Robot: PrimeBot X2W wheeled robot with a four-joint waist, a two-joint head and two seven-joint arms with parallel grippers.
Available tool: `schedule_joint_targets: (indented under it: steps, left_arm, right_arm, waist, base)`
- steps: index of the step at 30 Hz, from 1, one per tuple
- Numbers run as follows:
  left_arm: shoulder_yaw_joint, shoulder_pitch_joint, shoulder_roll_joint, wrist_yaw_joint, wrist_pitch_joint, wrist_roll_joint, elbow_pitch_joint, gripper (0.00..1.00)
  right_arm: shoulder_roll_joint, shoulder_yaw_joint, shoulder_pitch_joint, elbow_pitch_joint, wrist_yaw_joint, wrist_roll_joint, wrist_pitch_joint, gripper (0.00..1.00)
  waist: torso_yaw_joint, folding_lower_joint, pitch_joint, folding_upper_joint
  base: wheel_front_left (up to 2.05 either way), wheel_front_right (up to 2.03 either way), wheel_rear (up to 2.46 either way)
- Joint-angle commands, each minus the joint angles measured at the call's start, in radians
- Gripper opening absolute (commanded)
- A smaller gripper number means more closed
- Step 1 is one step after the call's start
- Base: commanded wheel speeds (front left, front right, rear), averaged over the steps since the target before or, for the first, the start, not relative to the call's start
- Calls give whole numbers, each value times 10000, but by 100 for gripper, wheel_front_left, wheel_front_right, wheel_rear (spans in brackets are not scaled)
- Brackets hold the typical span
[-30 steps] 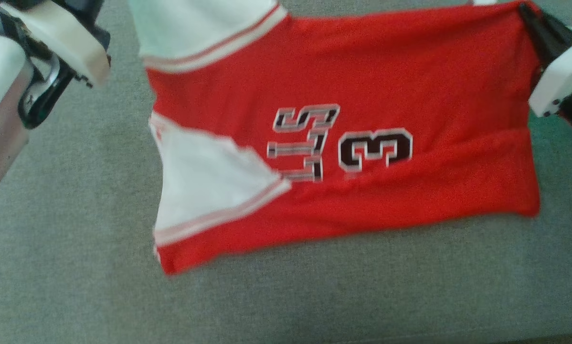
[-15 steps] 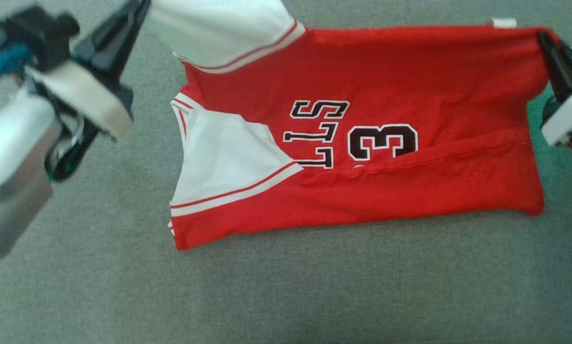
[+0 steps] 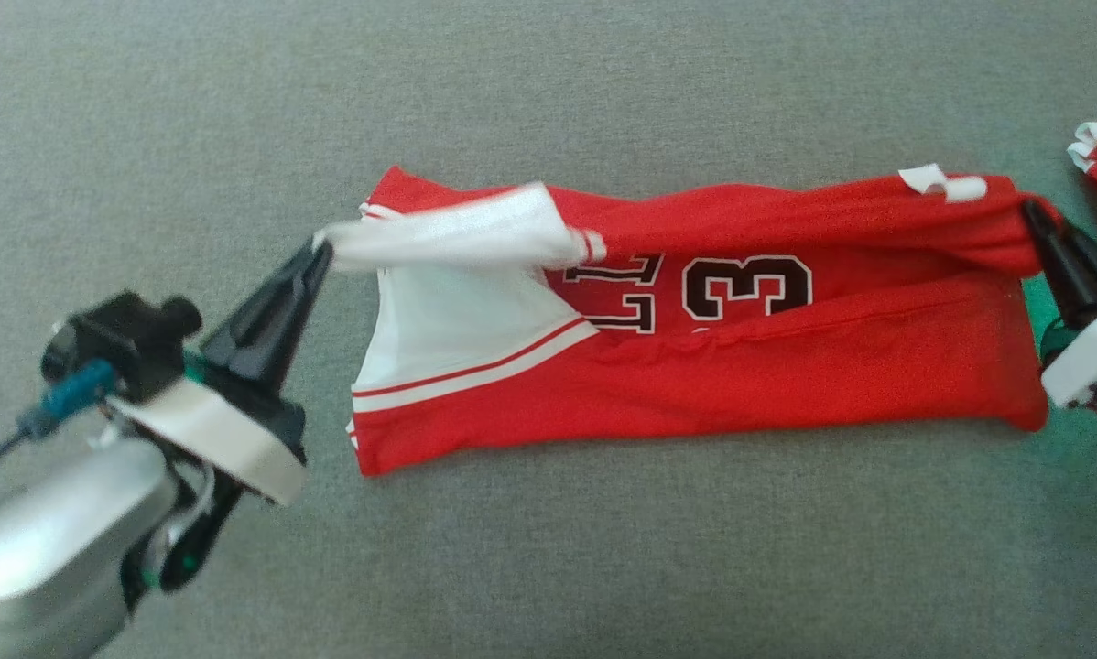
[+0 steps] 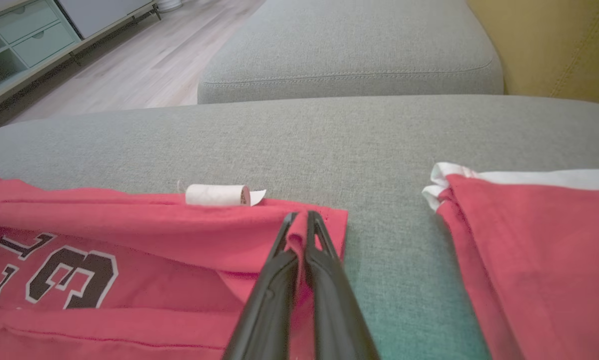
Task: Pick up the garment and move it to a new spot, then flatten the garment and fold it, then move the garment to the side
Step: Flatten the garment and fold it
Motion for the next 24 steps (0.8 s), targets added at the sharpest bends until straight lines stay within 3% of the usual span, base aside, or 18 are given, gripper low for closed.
schedule_joint_targets:
  steps: [1, 10, 18, 20, 21, 22, 23, 24]
  left_arm:
    - [461, 43, 551, 256, -171, -72, -501, 0]
    - [516, 1098, 518, 688, -269, 13, -1176, 0]
    - [602, 1812, 422, 713, -290, -41, -1284, 0]
    - [553, 2072, 215, 727, -293, -53, -1243, 0]
    - [514, 2135, 149, 732, -294, -32, -1190, 0]
    - [492, 2185, 69, 734, -294, -12, -1116, 0]
    - [487, 2244, -23, 734, -295, -32, -1029, 15]
    - [471, 2299, -111, 726, -295, -31, -935, 40]
  right_arm:
    - [-428, 8, 387, -305, -9, 113, -149, 0]
    - [-821, -374, 1520, -1025, -9, 45, -310, 0]
    - [-750, -732, 2257, -1329, -9, -37, -100, 0]
    - [-561, -862, 2366, -1317, -9, -178, 12, 19]
    - [-487, -915, 2387, -1281, -9, -226, 66, 49]
    - [-413, -969, 2409, -1243, -9, -277, 128, 99]
    - [-345, -1037, 2432, -1214, -9, -339, 151, 100]
    - [-255, -1152, 2475, -1168, -9, -371, 135, 100]
  waist:
    - [32, 1, 11, 0]
    - [174, 1, -88, 0]
    - [116, 1, -166, 0]
    - [102, 1, -118, 0]
    - [101, 1, -106, 0]
    - [106, 1, -109, 0]
    - [112, 1, -135, 0]
    - [112, 1, -203, 0]
  base:
    - [0, 0, 0]
    - [0, 0, 0]
    - [0, 0, 0]
    - [0, 0, 0]
    - [0, 0, 0]
    - [0, 0, 0]
    - [0, 0, 0]
    - [0, 0, 0]
